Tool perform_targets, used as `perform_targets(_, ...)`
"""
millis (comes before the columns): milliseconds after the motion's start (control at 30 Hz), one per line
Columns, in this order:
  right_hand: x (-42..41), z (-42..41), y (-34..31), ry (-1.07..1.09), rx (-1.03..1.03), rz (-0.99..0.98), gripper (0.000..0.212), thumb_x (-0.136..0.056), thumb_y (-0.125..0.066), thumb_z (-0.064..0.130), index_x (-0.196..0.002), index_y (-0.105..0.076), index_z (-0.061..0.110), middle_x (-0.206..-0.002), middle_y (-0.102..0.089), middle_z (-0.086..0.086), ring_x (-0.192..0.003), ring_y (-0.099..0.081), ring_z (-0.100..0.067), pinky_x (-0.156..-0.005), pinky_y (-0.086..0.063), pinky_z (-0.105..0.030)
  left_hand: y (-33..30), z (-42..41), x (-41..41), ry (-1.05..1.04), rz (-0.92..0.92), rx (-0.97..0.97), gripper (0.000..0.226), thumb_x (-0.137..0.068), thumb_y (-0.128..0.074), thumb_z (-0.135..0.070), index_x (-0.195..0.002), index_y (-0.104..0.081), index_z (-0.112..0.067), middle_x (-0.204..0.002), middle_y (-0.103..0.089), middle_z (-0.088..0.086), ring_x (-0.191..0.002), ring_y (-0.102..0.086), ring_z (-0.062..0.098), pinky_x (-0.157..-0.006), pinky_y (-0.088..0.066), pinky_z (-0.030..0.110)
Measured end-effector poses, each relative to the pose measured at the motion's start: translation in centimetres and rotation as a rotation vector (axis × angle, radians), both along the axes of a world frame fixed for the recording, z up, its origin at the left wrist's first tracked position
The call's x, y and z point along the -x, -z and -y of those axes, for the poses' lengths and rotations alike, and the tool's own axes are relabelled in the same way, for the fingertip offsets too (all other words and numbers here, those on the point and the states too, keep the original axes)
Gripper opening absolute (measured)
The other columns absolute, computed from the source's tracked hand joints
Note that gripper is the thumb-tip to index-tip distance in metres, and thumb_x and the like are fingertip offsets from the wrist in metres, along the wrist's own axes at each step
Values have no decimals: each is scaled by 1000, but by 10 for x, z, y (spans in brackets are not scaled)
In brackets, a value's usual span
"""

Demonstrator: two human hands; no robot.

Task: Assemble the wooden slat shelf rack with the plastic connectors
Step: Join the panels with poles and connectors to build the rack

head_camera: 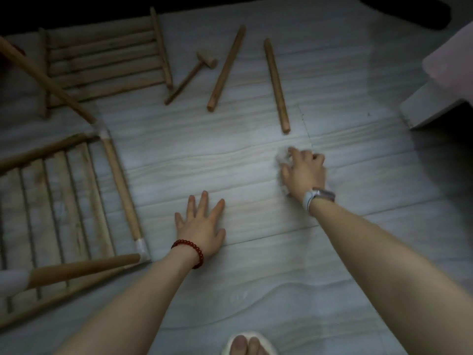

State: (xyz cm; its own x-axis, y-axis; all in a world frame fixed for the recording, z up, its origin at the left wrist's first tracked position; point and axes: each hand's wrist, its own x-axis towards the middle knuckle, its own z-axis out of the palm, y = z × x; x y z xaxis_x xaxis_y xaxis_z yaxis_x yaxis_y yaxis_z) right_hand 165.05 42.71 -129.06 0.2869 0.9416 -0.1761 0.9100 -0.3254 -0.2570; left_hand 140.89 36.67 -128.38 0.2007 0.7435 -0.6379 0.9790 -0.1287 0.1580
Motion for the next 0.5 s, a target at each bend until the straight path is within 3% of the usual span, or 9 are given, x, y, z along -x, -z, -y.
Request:
perform_targets(100, 33, 48, 1, -133, -10, -16, 45, -84, -61, 32, -126, -54, 19, -115, -57, -14, -109, -44, -38, -79, -43, -44, -9, 10, 0, -95, 78, 26, 60, -97, -38, -36, -149, -9, -31, -158, 11, 3, -144, 11, 26, -117, -9, 48)
perform_targets(200, 60, 85, 0, -299, 45, 91, 49, -58, -80, 36, -101, -65, 20, -88, -63, -9, -83, -58, -33, -64, -47, -41, -23, 24, 8, -185, 139, 68, 56, -98, -40, -30, -148, -17, -24, -158, 3, 7, -145, 2, 26, -116, -17, 41)
perform_targets(267, 72, 97, -4, -380, 60, 165, 47, -46, -84, 37, -86, -66, 20, -80, -62, -6, -76, -61, -29, -68, -50, -46, -35, 29, 14, -202, 158, 81, 54, -98, -41, -28, -147, -21, -21, -157, -1, 8, -145, -5, 25, -115, -20, 38)
perform_targets(333, 79, 99, -11, -443, 100, 211, 42, -42, -87, 35, -75, -66, 19, -76, -62, -6, -78, -62, -30, -79, -48, -59, -53, 32, 21, -195, 173, 74, 52, -98, -41, -28, -146, -24, -19, -157, -5, 9, -143, -15, 26, -113, -24, 36)
perform_targets(400, 85, 97, -22, -511, 148, 246, 36, -59, -82, 34, -86, -68, 16, -91, -63, -10, -96, -60, -30, -94, -34, -66, -73, 33, 28, -173, 196, 44, 50, -98, -41, -28, -145, -27, -18, -156, -10, 9, -139, -25, 26, -111, -28, 33)
perform_targets(467, 92, 98, -26, -514, 214, 186, 33, -86, -58, 30, -116, -59, 15, -121, -53, -12, -123, -43, -28, -110, -13, -58, -96, 35, 36, -136, 200, 4, 49, -98, -40, -27, -145, -29, -18, -154, -16, 8, -137, -31, 24, -108, -30, 31)
perform_targets(500, 96, 100, -31, -502, 228, 125, 36, -91, -51, 30, -125, -52, 16, -129, -48, -10, -128, -36, -26, -112, -11, -50, -108, 37, 40, -114, 195, -11, 48, -99, -40, -27, -145, -29, -18, -153, -19, 7, -136, -32, 24, -106, -31, 30)
